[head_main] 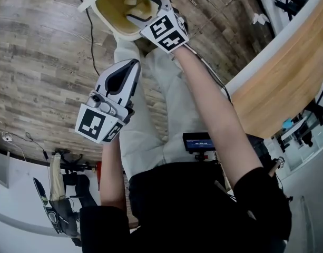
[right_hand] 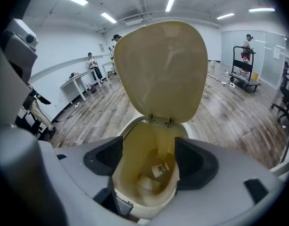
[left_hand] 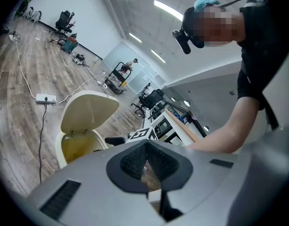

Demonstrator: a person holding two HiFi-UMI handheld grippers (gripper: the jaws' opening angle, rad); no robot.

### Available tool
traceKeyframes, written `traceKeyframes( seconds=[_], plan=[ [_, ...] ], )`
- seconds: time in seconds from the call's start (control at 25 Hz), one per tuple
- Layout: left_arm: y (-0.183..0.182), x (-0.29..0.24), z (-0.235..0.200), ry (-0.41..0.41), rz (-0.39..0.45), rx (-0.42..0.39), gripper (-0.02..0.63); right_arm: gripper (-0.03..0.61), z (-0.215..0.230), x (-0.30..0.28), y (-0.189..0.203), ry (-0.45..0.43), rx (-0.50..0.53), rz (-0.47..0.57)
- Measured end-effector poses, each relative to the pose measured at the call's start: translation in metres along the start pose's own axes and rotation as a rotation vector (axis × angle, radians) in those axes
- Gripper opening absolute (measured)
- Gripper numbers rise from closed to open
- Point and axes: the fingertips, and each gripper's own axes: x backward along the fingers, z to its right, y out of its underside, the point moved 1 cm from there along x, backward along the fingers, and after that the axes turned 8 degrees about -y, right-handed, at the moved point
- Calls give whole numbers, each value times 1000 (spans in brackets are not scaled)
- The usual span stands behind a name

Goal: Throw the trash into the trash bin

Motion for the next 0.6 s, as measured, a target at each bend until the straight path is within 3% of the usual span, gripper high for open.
traceKeyframes(
  seconds=[0.2,0.32,0.48,0.6],
  plan=[
    [14,0,-20,5,15,-31,-3,319,-12,-27,6,-13,-7,33],
    [3,5,-13,13,30,-61,-3,303,-23,-8,-6,14,64,10],
    [-32,17,7,26,64,-149,-3,34,-30,48,-54,118,143,88],
    [-66,36,38,47,92,-207,-3,-2,-44,112,-102,171,145,195]
  ],
)
